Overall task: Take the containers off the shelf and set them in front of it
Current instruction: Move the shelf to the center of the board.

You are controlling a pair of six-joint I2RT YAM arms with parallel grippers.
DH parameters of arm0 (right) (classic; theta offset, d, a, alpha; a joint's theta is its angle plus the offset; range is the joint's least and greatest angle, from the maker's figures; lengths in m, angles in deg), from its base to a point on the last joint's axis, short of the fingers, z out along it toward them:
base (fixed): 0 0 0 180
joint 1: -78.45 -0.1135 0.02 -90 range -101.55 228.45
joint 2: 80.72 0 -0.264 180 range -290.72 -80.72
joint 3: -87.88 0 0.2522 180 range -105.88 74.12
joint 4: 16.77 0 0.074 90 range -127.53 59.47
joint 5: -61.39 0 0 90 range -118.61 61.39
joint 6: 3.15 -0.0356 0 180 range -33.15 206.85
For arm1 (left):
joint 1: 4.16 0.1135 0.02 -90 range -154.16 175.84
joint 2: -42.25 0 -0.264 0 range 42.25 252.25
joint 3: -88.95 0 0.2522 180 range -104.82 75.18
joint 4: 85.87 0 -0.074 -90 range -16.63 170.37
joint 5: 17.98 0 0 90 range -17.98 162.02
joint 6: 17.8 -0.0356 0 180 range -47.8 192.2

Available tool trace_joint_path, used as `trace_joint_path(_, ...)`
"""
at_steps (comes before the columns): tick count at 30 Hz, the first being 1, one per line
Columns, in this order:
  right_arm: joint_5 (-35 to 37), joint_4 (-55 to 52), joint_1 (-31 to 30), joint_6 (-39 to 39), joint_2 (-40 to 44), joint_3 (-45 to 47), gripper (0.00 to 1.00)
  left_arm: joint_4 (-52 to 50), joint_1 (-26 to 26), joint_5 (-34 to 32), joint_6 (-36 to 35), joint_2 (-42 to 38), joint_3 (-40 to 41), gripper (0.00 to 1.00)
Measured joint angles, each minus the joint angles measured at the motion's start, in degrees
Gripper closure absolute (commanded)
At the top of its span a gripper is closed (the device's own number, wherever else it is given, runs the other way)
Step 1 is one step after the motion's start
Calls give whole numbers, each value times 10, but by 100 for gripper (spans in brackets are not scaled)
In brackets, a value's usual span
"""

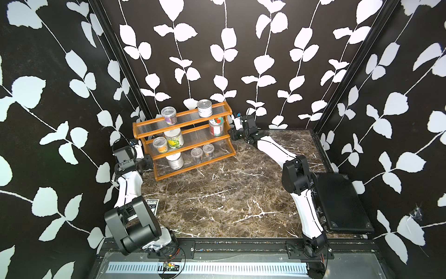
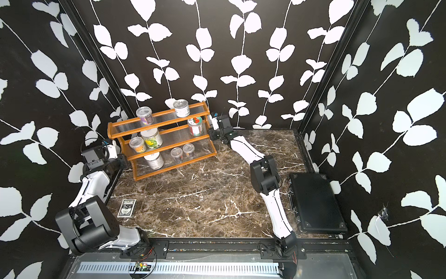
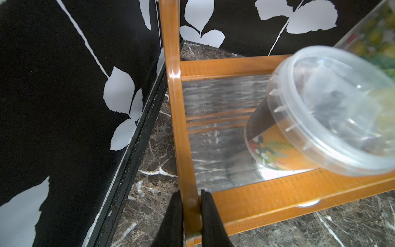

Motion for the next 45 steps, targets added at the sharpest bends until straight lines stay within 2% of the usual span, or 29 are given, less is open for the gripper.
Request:
trace_joint_path(5,-2,5,-2,-10,0,0,83,0,0,3,6,0,0,93)
trace_joint_path(11,43,53,-11,-25,13,38,91,0,0,3,12,-1,0,93)
trace_joint_path(24,88,136,-9,-31,124,228,96,-23,-34,-1,12,-18,5,93)
trace_joint_path(37,156,183,7,-41,311,486,96,-36,-113,4,27,-43,21,93)
trace_joint_path(45,192,193,31,-52,395,587,96,-21,-176,5,30,-16,5,93)
